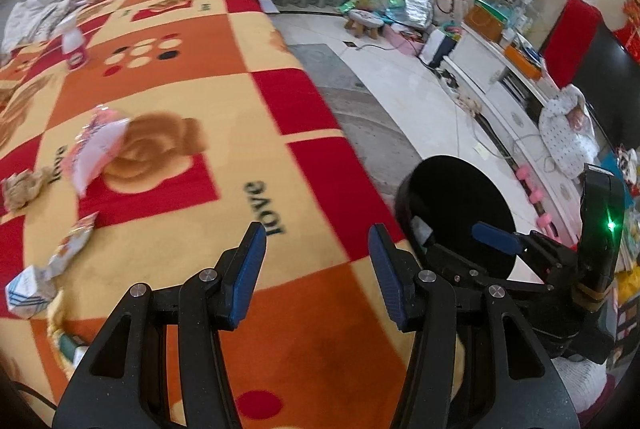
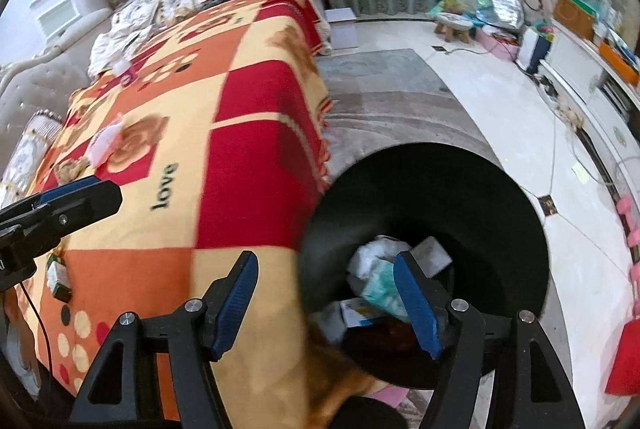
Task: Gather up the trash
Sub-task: 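Move both empty tools back over the remaining trash on the blanket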
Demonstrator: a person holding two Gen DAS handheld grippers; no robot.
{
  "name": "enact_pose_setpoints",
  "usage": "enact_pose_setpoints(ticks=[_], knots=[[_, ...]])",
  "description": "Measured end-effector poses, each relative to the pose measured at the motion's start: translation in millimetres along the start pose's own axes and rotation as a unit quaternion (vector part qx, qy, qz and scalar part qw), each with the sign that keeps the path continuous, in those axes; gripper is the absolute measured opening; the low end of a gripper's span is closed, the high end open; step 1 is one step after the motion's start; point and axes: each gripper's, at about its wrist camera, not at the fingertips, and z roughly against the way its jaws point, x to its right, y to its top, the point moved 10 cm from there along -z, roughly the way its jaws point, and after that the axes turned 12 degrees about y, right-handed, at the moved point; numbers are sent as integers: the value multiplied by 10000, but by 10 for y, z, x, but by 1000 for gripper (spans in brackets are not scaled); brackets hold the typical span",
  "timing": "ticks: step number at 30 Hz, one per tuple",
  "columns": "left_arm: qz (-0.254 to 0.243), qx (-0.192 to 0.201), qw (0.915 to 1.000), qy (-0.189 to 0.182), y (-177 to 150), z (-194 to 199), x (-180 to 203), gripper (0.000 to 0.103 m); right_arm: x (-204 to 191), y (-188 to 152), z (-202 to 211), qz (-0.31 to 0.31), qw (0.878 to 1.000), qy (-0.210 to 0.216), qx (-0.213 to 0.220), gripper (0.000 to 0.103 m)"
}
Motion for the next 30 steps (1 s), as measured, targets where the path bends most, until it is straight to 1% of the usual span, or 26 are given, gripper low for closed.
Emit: enact_pose_setpoints(ticks=[6, 15, 21, 23, 25, 27, 30], knots=[[203, -44, 9994, 261, -108, 85, -445, 52, -440, 21, -168, 284, 9993, 212, -130, 68], [555, -86, 9962, 661, -324, 221, -1264, 52, -1130, 3, -455, 734, 9951, 545, -378, 69], [841, -178, 9908, 1044, -566, 270, -1939, 52, -1606, -52, -616, 1114, 9893, 765, -553, 69], [954, -219, 9875, 1235, -665, 271, -2210, 52, -1723, -66, -664, 1216, 9873, 813, -612, 69], [1016, -252, 9855, 1337, -740, 278, -2415, 52, -1829, -85, -716, 1306, 9854, 853, -677, 69], [990, -266, 9859, 1323, -801, 274, -2572, 52, -1928, -104, -758, 1390, 9836, 888, -729, 69], [803, -204, 9899, 1153, -821, 262, -2719, 52, -2038, -121, -804, 1476, 9814, 935, -795, 69]])
